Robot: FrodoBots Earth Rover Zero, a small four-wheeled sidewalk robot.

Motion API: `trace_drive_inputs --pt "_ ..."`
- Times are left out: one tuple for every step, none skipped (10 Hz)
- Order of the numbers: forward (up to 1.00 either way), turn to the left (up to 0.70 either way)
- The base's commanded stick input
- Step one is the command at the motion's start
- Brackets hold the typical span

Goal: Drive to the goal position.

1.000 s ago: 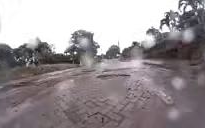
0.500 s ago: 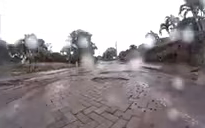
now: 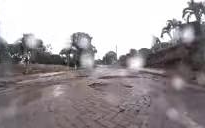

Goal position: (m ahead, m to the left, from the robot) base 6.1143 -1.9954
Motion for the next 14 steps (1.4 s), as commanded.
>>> trace_drive_inputs --pt "0.85 0.0" --pt "0.85 0.0" --pt "0.85 0.0" --pt "0.85 0.0" --pt "0.85 0.0" --pt "0.85 0.0" --pt "0.85 0.0" --pt "0.85 0.0" --pt "0.85 0.0" --pt "0.85 0.0" --pt "0.85 0.0" --pt "0.85 0.0" --pt "0.85 0.0" --pt "0.85 0.0"
